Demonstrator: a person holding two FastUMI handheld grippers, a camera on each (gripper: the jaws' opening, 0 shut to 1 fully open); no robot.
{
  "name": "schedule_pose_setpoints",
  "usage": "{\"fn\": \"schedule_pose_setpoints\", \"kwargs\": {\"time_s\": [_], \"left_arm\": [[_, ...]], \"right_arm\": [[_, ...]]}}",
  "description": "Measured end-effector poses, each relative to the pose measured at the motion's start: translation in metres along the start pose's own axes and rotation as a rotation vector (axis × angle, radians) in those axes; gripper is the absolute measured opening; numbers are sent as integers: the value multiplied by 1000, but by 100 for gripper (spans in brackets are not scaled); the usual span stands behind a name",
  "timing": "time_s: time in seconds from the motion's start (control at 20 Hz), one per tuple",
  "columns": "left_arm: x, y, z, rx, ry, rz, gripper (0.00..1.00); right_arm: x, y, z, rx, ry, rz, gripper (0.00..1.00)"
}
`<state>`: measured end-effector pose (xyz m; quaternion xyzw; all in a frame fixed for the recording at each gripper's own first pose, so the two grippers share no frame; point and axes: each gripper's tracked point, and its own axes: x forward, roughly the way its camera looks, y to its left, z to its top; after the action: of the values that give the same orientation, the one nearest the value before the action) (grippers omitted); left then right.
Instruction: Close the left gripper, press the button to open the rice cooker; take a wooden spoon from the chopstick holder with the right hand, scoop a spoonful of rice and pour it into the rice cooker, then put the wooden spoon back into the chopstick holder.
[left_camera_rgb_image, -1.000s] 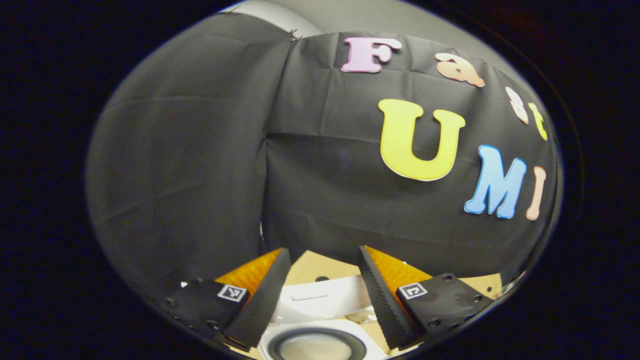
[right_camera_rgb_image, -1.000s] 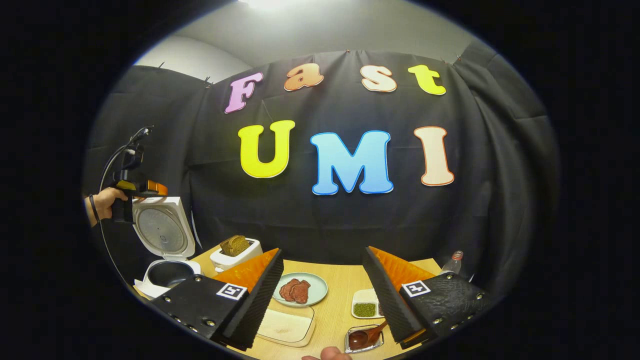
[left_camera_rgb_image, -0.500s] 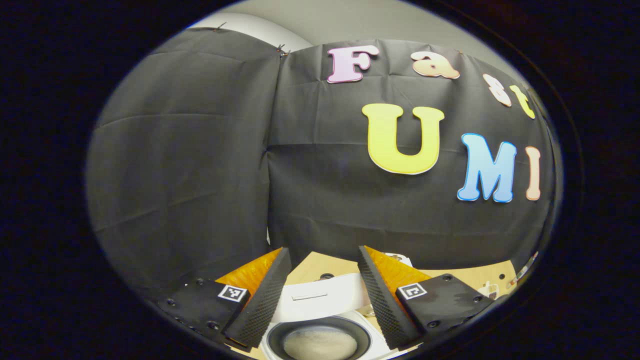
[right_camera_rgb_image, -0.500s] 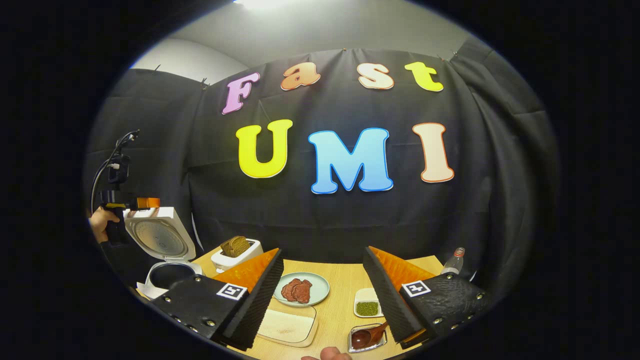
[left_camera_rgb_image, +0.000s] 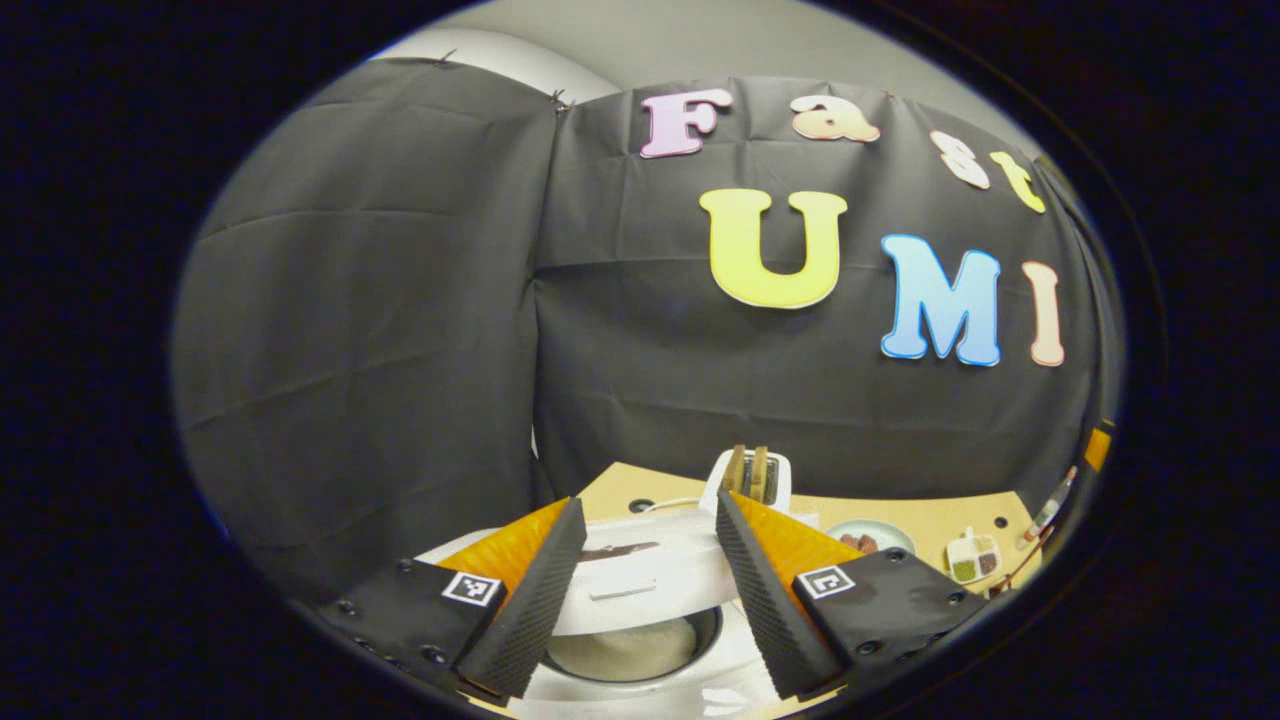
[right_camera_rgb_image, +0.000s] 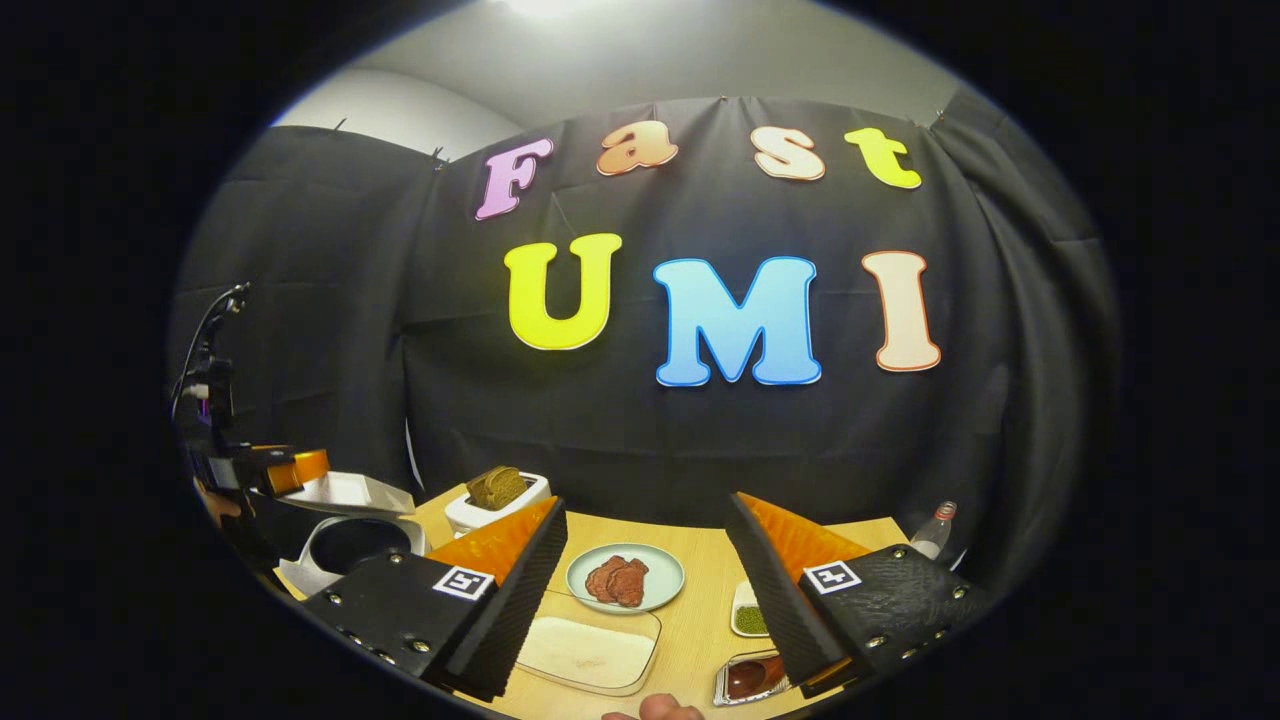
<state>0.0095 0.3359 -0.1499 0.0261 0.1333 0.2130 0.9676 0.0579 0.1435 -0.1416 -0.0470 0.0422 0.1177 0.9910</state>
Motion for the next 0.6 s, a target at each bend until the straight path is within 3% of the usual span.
{"fn": "schedule_pose_setpoints", "kwargs": {"time_s": [0.1,0.15,0.25,0.35,0.45,0.6], "left_arm": [[-6,-3,-18,-17,28,-4,92],[-9,-5,-28,-22,53,-10,99],[-16,6,-45,-27,87,25,97],[-20,9,-58,-50,117,13,97],[-25,6,-70,-25,145,-4,89],[-26,3,-77,-17,165,-12,95]], "right_arm": [[-1,3,0,-11,3,13,97],[-1,4,-1,-9,4,18,97],[-3,3,-1,-5,4,16,97],[-3,3,-2,9,6,17,97],[-3,2,-3,16,14,19,97],[-1,4,-2,22,12,19,97]]}}
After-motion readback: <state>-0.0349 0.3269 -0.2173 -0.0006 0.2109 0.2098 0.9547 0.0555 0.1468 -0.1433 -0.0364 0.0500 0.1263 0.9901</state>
